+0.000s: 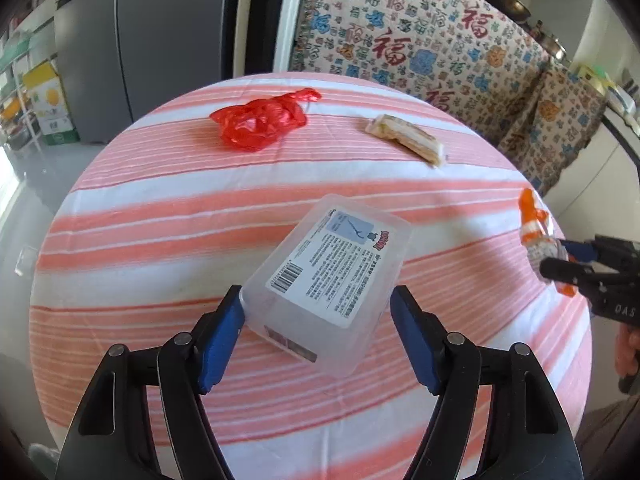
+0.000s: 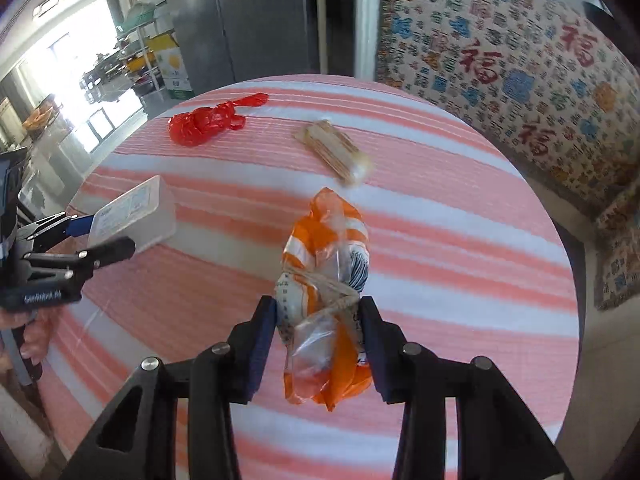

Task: Collect trash
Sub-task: 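Lift the plastic box with the left tool while the right tool grasps the orange-and-white snack, then carry the box and snack over the wastebasket and open both tools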

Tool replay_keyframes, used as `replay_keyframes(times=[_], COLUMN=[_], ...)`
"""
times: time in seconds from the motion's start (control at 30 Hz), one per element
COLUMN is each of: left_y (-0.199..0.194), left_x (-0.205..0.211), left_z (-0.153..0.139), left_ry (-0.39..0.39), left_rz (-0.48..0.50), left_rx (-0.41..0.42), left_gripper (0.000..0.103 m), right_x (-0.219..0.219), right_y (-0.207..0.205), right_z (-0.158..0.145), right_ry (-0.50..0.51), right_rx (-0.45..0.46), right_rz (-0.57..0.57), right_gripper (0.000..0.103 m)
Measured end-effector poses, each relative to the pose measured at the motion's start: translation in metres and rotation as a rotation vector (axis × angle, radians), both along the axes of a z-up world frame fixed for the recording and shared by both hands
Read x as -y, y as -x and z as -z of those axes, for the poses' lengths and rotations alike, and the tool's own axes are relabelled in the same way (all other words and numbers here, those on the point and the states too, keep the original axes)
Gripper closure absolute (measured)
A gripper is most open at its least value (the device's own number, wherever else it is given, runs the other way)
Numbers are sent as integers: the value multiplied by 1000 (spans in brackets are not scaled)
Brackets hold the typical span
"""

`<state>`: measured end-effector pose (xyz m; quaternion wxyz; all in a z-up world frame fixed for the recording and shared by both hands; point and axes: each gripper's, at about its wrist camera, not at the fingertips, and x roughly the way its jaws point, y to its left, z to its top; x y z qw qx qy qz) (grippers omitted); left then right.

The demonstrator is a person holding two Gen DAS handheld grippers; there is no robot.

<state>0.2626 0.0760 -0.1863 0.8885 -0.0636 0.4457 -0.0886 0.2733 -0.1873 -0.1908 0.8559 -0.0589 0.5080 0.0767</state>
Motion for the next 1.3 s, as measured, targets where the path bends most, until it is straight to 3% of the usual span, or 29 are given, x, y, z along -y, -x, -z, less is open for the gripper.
replay_keyframes(times=[0.13, 0.27, 0.33, 0.4, 0.5, 0.7, 0.9, 1.07, 1.1, 1.13, 1.3], left_y=[17, 32, 41, 50, 57, 38, 13, 6, 6, 7, 18], left_x=[36, 62, 66, 67, 63, 68, 89, 89, 86, 82, 69], left_z=[-1, 11, 16, 18, 18, -4, 3, 3, 2, 0, -17], left_ry=[-36, -88, -124, -162, -166, -122, -267, -314, -297, -273, -156], left_rz=[28, 54, 68, 88, 129, 200, 269, 269, 272, 266, 203], left_rx=[7, -27, -25, -34, -40, -56, -122, -111, -108, -103, -67], left_gripper=[29, 27, 20, 9, 8, 8, 9, 31, 31, 32, 33], right_x=[32, 45, 50, 53, 59, 76, 66, 55, 51, 48, 49], right_y=[67, 93, 99, 102, 105, 90, 55, 42, 43, 45, 61], right_z=[-1, 18, 26, 31, 33, 6, 9, 26, 26, 23, 4], right_ry=[24, 13, -3, -11, -46, -99, -49, -49, -37, -11, -12], right_rx=[17, 14, 25, 21, -28, -105, -230, -273, -261, -239, -182], right_rz=[85, 132, 163, 179, 175, 203, 215, 212, 200, 193, 177], right_gripper=[60, 57, 34, 27, 27, 26, 26, 27, 36, 56, 56])
